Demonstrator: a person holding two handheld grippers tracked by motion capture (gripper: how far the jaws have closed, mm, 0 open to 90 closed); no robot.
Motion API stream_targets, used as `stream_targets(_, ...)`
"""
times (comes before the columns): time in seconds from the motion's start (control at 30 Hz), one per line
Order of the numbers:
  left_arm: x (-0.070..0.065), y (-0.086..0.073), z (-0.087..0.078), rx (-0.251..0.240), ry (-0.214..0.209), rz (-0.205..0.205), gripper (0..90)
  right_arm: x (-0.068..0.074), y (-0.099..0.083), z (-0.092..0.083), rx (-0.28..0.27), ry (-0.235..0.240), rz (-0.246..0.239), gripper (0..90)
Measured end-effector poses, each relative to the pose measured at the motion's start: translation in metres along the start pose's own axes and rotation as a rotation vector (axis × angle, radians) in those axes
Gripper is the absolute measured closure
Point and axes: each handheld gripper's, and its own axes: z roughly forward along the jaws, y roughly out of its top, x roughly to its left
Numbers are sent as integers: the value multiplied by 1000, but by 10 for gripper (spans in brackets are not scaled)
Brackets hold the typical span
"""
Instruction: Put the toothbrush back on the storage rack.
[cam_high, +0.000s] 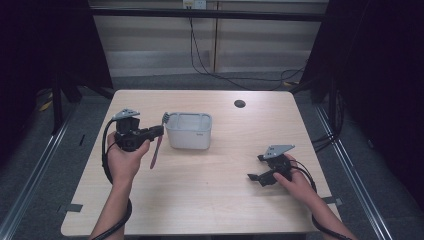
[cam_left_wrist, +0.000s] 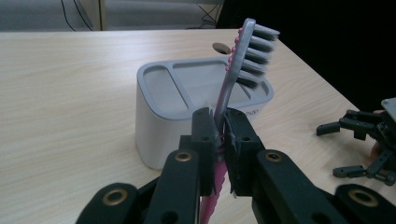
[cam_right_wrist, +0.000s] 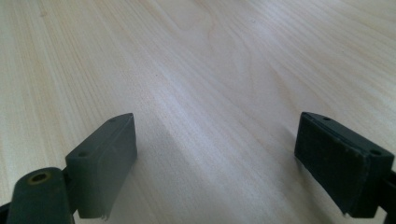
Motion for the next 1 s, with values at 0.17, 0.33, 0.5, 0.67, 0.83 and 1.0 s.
stream_targets(0.17, 0, 5, -1, -17, 6, 0, 833, 0, 0, 0, 1, 1, -2, 125)
stream_targets(0.33, -1, 10, 0, -36, -4, -11, 833, 0, 0, 0, 0, 0, -1, 125)
stream_targets(0.5, -2, 16, -1, -57, -3, -13, 833, 0, 0, 0, 0, 0, 0, 125)
stream_targets(0.67, -1, 21, 0, -82, -2, -35, 833, 0, 0, 0, 0, 0, 0, 125)
stream_targets(0.83, -2, 28, 1, -102, 6, -36, 833, 0, 0, 0, 0, 0, 0, 125)
stream_targets(1.0, -4, 34, 4, -109, 15, -26, 833, 0, 0, 0, 1, 2, -2, 125)
